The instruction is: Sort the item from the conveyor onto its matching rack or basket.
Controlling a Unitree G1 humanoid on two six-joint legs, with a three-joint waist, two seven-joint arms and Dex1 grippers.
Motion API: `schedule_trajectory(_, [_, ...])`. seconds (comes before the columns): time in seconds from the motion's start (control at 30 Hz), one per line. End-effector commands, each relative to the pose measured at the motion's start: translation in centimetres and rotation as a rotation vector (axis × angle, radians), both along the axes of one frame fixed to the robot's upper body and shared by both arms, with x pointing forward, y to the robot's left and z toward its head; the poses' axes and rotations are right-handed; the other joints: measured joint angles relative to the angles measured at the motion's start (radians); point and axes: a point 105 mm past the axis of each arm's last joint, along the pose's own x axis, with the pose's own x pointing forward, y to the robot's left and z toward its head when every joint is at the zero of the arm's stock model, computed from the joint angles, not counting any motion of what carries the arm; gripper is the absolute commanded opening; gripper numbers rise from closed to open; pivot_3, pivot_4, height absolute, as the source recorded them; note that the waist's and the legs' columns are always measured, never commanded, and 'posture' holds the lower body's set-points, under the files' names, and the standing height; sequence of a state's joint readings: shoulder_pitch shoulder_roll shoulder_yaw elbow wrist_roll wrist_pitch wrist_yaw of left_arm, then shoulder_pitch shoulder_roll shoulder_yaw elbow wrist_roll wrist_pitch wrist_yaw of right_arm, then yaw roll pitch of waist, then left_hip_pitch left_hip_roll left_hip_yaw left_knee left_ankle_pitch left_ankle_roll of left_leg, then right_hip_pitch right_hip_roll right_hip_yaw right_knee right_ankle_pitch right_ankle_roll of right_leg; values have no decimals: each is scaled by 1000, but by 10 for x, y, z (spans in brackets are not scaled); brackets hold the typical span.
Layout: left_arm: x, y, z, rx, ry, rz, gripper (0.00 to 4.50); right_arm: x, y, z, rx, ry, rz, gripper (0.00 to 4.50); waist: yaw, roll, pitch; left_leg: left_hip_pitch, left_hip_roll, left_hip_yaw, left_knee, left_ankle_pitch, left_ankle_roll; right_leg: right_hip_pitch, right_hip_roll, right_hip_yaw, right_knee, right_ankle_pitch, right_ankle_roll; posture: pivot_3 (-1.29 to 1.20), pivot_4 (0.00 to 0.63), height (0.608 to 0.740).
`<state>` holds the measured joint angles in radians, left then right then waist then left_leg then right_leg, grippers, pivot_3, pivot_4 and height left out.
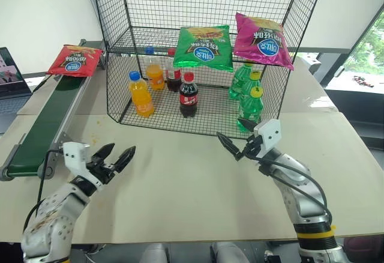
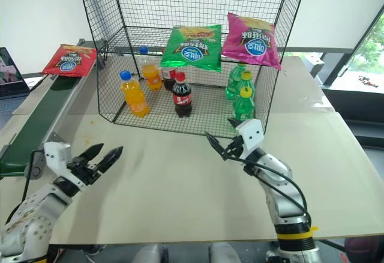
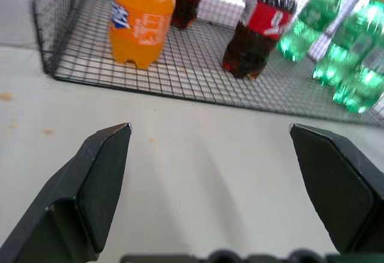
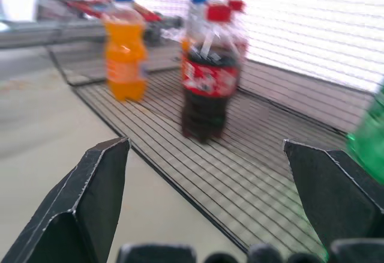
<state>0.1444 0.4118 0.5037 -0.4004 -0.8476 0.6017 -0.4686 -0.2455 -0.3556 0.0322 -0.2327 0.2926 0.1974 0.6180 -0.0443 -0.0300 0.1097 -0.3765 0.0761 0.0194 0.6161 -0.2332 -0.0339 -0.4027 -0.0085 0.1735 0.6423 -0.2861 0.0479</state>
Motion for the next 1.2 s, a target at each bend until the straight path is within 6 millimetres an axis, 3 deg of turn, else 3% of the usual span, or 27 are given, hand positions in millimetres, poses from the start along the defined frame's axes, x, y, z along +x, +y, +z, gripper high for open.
schedule_trajectory(0.03, [-31, 24, 26, -223, -36, 91, 4485, -23, 22, 31, -12, -68, 226, 4500, -5, 0, 0, 0, 0, -1, 0, 0, 0, 0, 0, 0, 1, 0, 0, 0, 150, 740])
schedule_trajectory(0.27, [-88, 73, 33, -624, -57, 347, 4485, -30, 54, 67, 7, -98, 513, 4500, -16, 0, 1, 1, 1, -4, 1, 0, 0, 1, 0, -4, 1, -1, -2, 0, 150, 740])
schedule_trajectory(0.4, [-105, 103, 34, -794, -91, 487, 4485, -32, 73, 80, 35, -118, 644, 4500, -12, 0, 1, 2, 1, -6, 1, 0, 0, 2, 0, -7, 1, -3, -5, 0, 150, 740])
schedule_trajectory(0.7, [-101, 135, 18, -906, -86, 591, 4485, -48, 108, 99, 5, -181, 916, 4500, 2, 0, 1, 1, 1, -8, 1, 0, 0, 2, 0, -11, 2, -5, -8, 0, 150, 740])
schedule_trajectory(0.87, [-101, 141, 0, -962, -50, 615, 4485, -50, 108, 102, -18, -199, 943, 4500, 2, 0, 1, 0, 1, -9, 1, 0, -1, 1, 0, -13, 2, -5, -8, 0, 150, 740])
schedule_trajectory(1.2, [-97, 149, -1, -946, -64, 623, 4485, -40, 106, 101, -35, -218, 897, 4500, 2, 0, 1, -1, 1, -12, 1, 0, -1, 1, 0, -16, 3, -6, -9, 0, 150, 740])
